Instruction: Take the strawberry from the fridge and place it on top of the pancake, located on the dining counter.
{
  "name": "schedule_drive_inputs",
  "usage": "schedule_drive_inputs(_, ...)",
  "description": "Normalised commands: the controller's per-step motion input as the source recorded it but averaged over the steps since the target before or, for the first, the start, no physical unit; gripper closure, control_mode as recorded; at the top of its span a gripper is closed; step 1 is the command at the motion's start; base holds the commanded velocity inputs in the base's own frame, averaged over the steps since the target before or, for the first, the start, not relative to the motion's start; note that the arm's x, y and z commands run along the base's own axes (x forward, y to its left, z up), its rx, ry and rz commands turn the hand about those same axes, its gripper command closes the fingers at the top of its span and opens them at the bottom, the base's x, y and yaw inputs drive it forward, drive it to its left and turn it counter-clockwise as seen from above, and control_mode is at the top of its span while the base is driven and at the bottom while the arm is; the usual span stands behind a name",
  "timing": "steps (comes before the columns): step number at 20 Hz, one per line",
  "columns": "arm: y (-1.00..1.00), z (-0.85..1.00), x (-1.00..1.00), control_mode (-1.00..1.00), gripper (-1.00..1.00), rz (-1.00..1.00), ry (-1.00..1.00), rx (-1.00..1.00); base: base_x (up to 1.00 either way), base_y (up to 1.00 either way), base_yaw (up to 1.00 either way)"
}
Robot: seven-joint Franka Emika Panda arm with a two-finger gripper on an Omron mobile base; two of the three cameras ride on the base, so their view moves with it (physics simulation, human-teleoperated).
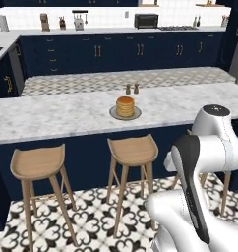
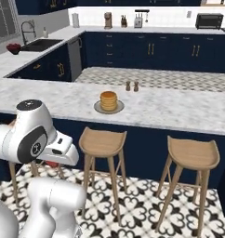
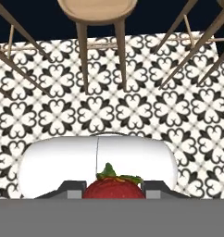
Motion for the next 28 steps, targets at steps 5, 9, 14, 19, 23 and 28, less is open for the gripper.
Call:
schedule_drive_inputs(5, 0.00, 0.00, 0.00, 1.00, 1.00, 0.00, 0.00, 0.00, 0.62, 0.00, 0.00)
schedule_drive_inputs(9, 0.00, 0.00, 0.00, 1.00, 1.00, 0.00, 0.00, 0.00, 0.60, 0.05, 0.00)
schedule_drive_inputs(14, 0.00, 0.00, 0.00, 1.00, 1.00, 0.00, 0.00, 0.00, 0.67, 0.20, -0.01)
schedule_drive_inputs(19, 0.00, 0.00, 0.00, 1.00, 1.00, 0.00, 0.00, 0.00, 0.64, 0.30, -0.04)
schedule_drive_inputs(23, 0.00, 0.00, 0.00, 1.00, 1.00, 0.00, 0.00, 0.00, 0.53, 0.22, -0.06)
schedule_drive_inputs(28, 0.00, 0.00, 0.00, 1.00, 1.00, 0.00, 0.00, 0.00, 0.46, 0.18, -0.04)
